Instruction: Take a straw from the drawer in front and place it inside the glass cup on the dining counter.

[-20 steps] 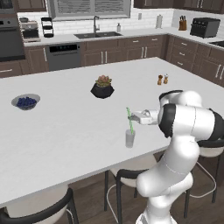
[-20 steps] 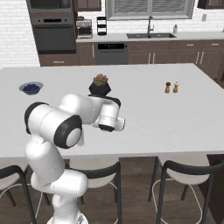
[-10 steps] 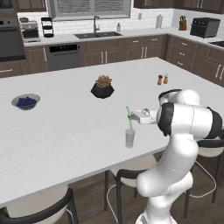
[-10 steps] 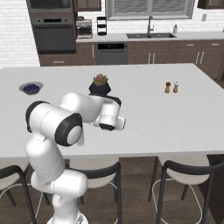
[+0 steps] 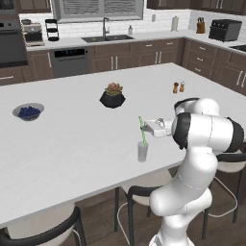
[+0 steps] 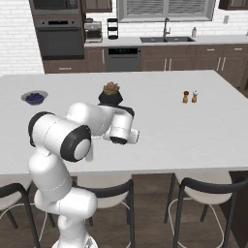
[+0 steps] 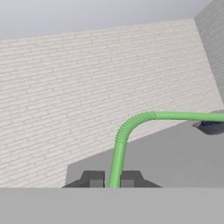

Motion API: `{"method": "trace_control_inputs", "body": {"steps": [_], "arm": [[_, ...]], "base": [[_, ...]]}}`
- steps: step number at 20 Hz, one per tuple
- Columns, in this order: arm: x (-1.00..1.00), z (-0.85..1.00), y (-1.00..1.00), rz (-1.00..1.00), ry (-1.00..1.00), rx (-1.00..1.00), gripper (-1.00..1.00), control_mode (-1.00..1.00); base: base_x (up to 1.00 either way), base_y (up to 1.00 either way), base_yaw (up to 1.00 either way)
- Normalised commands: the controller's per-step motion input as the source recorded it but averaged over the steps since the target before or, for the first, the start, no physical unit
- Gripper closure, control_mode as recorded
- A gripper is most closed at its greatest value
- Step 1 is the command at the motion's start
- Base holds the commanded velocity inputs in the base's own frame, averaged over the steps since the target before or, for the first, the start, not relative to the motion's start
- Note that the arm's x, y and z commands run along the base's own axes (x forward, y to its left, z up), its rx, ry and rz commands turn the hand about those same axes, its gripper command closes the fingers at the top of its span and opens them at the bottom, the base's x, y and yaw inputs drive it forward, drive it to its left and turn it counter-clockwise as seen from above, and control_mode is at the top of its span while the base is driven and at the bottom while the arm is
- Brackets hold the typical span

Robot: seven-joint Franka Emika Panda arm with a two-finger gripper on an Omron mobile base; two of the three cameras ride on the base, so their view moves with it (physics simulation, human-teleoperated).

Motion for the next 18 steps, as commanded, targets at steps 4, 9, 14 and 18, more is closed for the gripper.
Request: {"method": "trace_control_inputs", "body": {"steps": [4, 9, 14, 18], "arm": [[0.00, 0.06, 0.00, 0.00, -0.05, 0.00, 1.00, -1.00], [0.00, 0.10, 0.00, 0.00, -0.07, 0.00, 1.00, -1.00], [0.00, 0.09, 0.00, 0.00, -0.02, 0.00, 1.00, -1.00], [0.00, 0.03, 0.00, 0.00, 0.00, 0.00, 1.00, -1.00]], "base": [[0.00, 0.00, 0.00], [0.00, 0.00, 0.00], [0.00, 0.00, 0.00], [0.00, 0.00, 0.00]]}}
